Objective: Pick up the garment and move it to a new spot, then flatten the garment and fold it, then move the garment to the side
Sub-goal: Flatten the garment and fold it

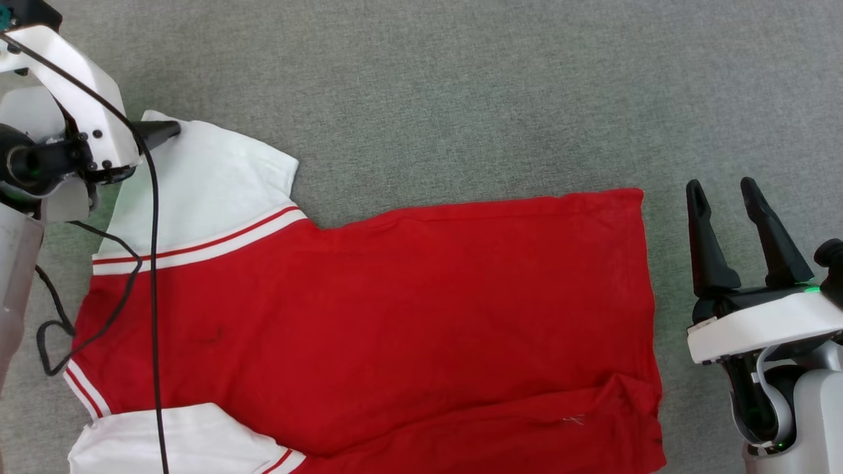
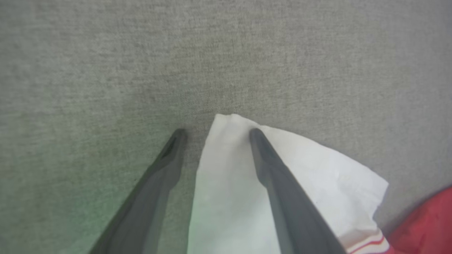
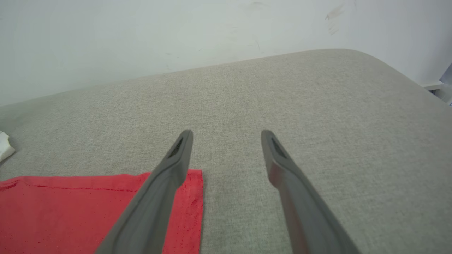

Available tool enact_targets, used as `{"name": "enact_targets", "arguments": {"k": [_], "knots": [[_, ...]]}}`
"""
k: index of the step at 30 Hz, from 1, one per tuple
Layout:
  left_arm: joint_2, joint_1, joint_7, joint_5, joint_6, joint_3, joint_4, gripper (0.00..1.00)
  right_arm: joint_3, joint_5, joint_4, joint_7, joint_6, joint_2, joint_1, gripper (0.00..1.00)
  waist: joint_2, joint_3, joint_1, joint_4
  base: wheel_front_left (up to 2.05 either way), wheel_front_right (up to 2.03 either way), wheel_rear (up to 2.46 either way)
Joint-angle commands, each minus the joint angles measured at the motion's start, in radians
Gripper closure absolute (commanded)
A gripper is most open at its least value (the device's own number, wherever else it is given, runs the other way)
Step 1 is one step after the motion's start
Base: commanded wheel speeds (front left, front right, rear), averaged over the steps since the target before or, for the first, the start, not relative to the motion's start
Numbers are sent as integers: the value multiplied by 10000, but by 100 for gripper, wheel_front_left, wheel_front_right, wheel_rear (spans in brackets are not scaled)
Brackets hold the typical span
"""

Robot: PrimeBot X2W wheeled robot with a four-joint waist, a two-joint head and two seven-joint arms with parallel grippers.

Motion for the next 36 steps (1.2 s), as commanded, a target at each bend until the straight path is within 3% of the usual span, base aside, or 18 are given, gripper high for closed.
{"name": "enact_targets", "arguments": {"k": [1, 2, 11, 17, 25, 36], "knots": [[-449, 924, 717, -90, 93, -534, 509, 60, -39, 82, 71, -35, -4, 50, -144, 0, -1, 56, 1, -54, 0, 0, 0], [-528, 996, 820, -124, 124, -602, 518, 100, -54, 108, 96, -21, -4, 57, -156, 0, -1, 79, 1, -62, 0, 0, 0], [-634, 869, -79, -43, -116, -417, 332, 100, -106, 829, 611, 960, -4, -297, -297, 0, -1, -108, 1, 82, 0, 0, 0], [-448, 396, -1057, 82, -451, -104, -129, 100, 70, 1464, 1312, 3413, -4, -1205, -610, 0, -1, -631, 1, 477, 0, 0, 0], [-604, 317, -1957, 324, -812, -130, -967, 100, 640, 1936, 1519, 6138, -4, -2337, -1411, 0, -1, -947, 1, 1190, 0, 0, 0], [-728, 582, -2478, 432, -995, -282, -1841, 100, 2117, 2305, 2884, 8780, -1, -2897, -2003, 0, -1, -727, 1, 1841, 0, 0, 0]]}}
